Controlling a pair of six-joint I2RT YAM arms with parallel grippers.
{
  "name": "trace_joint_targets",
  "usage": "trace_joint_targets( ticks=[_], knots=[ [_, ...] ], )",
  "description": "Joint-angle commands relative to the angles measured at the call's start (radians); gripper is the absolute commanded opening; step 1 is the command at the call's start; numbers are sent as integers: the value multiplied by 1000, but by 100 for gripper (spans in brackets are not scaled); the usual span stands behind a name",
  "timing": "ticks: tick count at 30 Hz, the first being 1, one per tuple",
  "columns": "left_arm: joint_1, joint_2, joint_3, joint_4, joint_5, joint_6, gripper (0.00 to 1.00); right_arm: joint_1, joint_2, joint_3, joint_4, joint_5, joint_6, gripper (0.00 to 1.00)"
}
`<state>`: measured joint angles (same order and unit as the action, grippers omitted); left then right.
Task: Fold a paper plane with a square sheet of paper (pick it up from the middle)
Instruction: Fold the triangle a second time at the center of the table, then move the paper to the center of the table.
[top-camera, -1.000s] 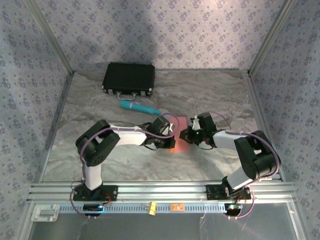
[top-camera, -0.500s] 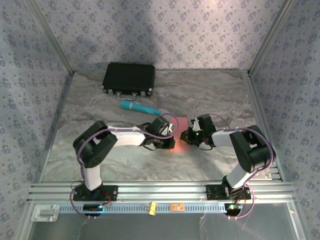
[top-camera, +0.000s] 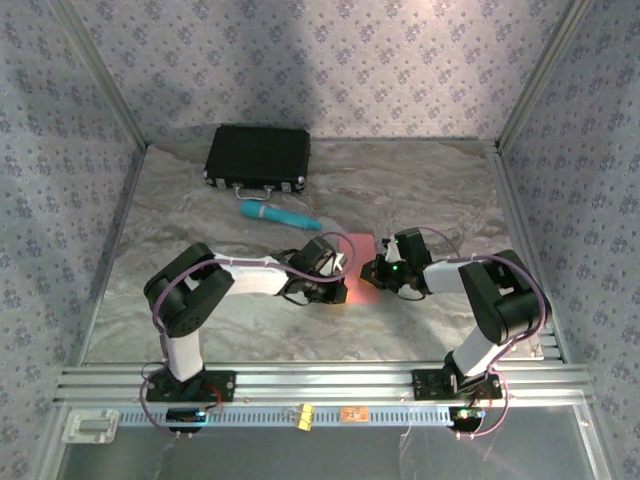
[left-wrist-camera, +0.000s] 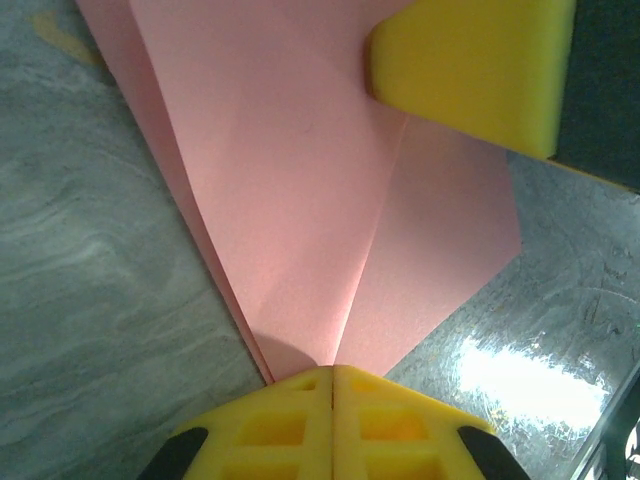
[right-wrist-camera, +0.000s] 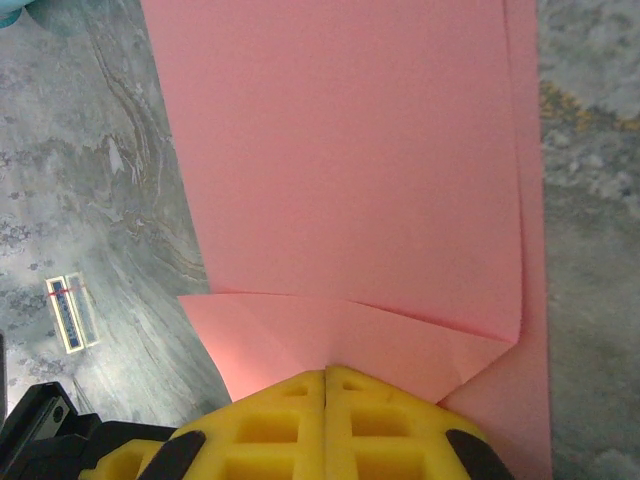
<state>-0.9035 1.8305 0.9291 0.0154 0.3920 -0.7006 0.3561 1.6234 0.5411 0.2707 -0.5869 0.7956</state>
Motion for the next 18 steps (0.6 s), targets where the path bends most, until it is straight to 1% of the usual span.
trace_joint_targets(
  ticks=[1,4,7,10,13,14,18],
  knots=[
    [-12,-30,-37,-48,-12,0,6,-8,33,-15,-47,45,-13,1],
    [-14,-52,-45,-46,-15,-2,6,-11,31,-12,-50,42,-17,1],
    [-16,-71,-34,-37,-6,1,6,-15,27,8,-47,-3,-39,3],
    [-18,-133,-32,-27,-40,5,8,-16,-14,30,-74,-23,-51,5],
    [-5,-198,-25,-42,-114,20,11,-17,-96,51,-164,14,-81,8],
    [6,-206,-19,-44,-120,22,12,-17,-119,54,-194,32,-88,8],
    [70,-169,44,-50,-69,30,14,-28,-224,40,-289,95,-97,12]
  ],
)
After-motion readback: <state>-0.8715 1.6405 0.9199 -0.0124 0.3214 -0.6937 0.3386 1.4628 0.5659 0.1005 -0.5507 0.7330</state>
